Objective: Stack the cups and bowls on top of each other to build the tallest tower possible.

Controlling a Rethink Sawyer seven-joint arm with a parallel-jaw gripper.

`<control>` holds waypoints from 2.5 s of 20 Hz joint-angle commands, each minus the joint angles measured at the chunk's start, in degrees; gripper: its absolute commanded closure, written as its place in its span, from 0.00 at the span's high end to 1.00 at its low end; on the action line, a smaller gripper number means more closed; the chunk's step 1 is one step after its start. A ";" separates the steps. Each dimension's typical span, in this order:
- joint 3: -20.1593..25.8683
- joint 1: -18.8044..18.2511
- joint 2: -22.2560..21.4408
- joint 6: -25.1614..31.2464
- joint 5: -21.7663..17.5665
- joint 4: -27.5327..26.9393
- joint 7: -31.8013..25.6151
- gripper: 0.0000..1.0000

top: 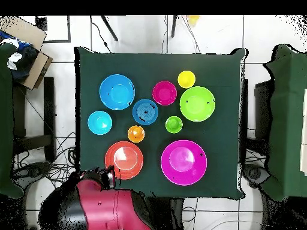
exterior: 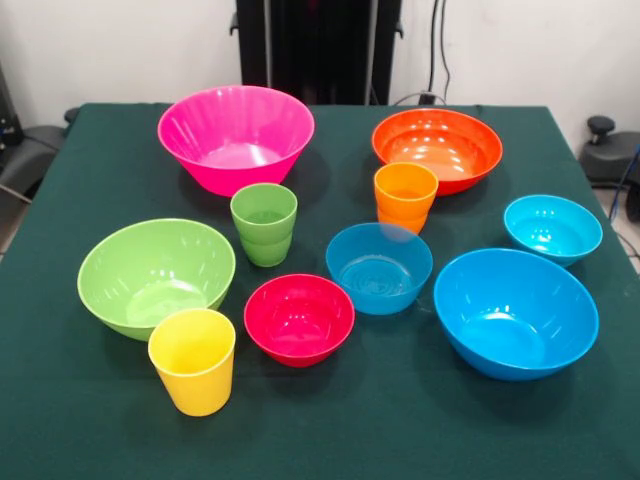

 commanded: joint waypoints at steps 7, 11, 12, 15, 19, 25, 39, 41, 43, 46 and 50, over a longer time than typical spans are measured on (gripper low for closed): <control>1.87 2.24 0.84 8.81 1.59 -2.50 11.23 1.00; 1.34 5.49 1.44 11.65 2.08 -4.88 15.72 1.00; 1.14 6.61 1.35 12.83 2.23 -5.57 17.20 1.00; 0.19 9.60 0.29 19.14 1.82 -8.98 21.38 1.00; -1.42 10.77 -3.43 29.99 -1.76 -14.26 21.40 1.00; 0.30 8.92 -8.64 46.59 -1.87 -20.75 19.24 1.00; 0.12 7.20 -12.95 51.69 -3.52 -22.15 14.62 1.00; -0.96 7.20 -12.33 42.79 -4.27 -16.82 13.28 1.00; -1.43 6.92 -11.22 31.87 -4.20 -11.49 11.97 1.00; -1.02 5.97 -9.48 21.30 -2.85 -6.47 10.25 1.00; -0.37 5.80 -9.26 21.03 -5.13 -6.53 10.72 1.00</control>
